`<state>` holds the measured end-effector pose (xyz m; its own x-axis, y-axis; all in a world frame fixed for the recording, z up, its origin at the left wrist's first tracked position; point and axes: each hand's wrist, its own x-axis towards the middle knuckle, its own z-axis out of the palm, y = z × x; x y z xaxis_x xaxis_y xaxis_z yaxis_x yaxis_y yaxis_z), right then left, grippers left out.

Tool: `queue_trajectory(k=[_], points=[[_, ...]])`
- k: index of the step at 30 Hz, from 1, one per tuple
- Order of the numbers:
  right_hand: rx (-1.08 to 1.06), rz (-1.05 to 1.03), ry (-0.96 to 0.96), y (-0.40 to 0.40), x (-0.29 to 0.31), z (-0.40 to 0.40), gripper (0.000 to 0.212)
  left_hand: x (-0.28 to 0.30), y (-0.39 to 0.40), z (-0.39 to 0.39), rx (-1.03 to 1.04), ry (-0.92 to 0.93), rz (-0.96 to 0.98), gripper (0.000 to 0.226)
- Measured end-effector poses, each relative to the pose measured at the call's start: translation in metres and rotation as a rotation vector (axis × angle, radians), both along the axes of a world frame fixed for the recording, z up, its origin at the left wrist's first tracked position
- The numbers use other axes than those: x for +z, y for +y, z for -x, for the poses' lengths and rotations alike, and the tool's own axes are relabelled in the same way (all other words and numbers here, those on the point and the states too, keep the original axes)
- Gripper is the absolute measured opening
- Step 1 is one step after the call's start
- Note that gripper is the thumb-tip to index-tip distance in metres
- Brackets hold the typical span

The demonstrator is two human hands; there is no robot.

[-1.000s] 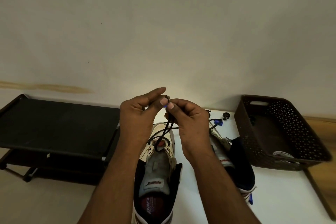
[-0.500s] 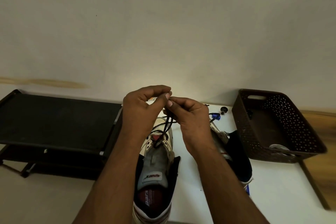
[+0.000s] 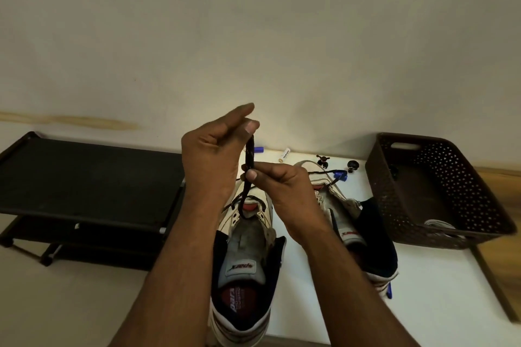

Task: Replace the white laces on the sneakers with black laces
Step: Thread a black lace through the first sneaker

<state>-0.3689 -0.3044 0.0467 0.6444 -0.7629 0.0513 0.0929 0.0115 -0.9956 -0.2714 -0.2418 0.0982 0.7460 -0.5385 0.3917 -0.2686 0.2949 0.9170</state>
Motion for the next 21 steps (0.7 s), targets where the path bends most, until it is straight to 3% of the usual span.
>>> queue_trajectory(k=[5,8,15,21], points=[[-0.008,0.009,0.021,-0.007,-0.003,0.001,0.016,-0.009,0.003,-0.016,0.109,-0.344,-0.125,0.021],[0.003,0.014,0.017,-0.008,-0.002,0.003,0.015,-0.011,0.006,-0.018,0.167,-0.451,-0.138,0.016],[0.069,0.056,0.057,-0.004,-0.004,0.002,0.02,-0.003,0.007,-0.011,0.126,-0.251,-0.108,0.019],[0.045,0.212,0.078,-0.001,-0.003,-0.003,0.016,0.006,0.003,-0.001,0.069,-0.099,-0.011,0.014]])
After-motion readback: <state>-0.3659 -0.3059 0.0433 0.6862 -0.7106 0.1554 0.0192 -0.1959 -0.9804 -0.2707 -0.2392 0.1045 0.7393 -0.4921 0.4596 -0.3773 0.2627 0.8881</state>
